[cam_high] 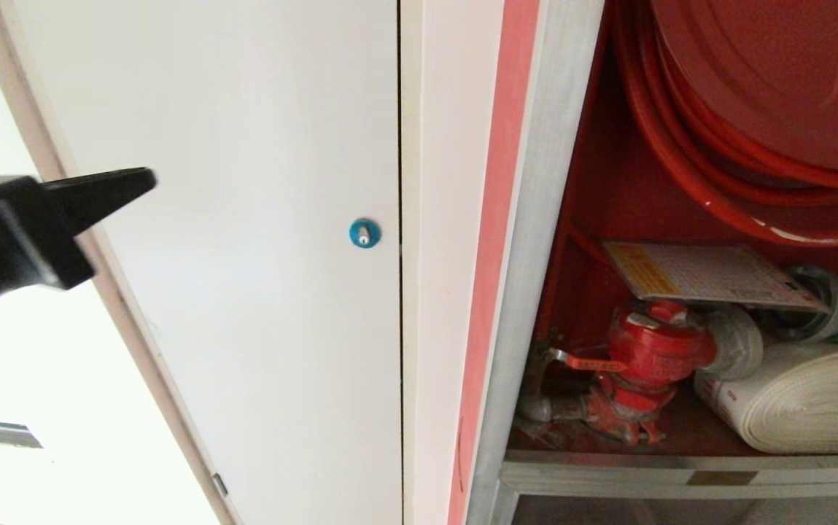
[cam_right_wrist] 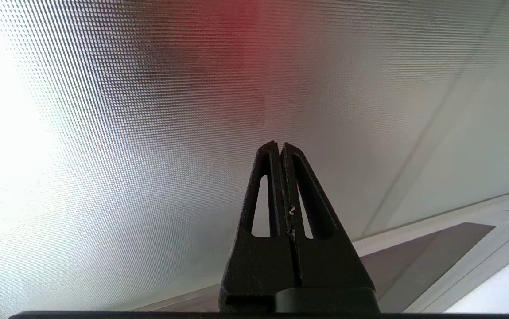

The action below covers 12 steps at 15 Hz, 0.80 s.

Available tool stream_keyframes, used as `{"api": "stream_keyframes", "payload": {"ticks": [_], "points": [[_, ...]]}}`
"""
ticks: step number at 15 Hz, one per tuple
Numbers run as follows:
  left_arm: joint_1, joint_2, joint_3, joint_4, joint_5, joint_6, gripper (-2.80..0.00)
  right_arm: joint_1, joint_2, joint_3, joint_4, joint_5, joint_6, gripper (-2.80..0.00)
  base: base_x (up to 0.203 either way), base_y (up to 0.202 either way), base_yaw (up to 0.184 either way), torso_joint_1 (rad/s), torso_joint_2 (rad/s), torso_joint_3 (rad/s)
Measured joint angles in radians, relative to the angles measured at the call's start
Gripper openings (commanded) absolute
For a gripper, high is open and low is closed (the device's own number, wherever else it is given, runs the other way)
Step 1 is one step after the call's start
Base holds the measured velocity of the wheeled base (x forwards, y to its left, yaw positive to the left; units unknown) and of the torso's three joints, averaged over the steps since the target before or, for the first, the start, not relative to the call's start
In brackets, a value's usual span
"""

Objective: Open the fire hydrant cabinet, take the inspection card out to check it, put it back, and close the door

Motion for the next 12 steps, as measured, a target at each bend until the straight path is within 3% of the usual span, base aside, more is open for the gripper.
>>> {"api": "stream_keyframes", "payload": {"ticks": [6, 9, 12], "points": [[0.329, -0.557, 0.230, 0.252, 0.056, 0.122, -2.80, 0.000, 0.000, 0.000, -0.001, 0.000, 0.001, -2.80, 0.000, 0.000, 0.000, 0.000, 0.00, 0.000], [0.388, -0.779, 0.429, 0.361, 0.039, 0.150, -2.80, 0.000, 0.000, 0.000, -0.003, -0.001, 0.003, -2.80, 0.000, 0.000, 0.000, 0.000, 0.00, 0.000], [0.406, -0.951, 0.687, 0.346, -0.015, 0.176, -2.80, 0.000, 0.000, 0.000, -0.002, -0.001, 0.002, -2.80, 0.000, 0.000, 0.000, 0.000, 0.00, 0.000]]}}
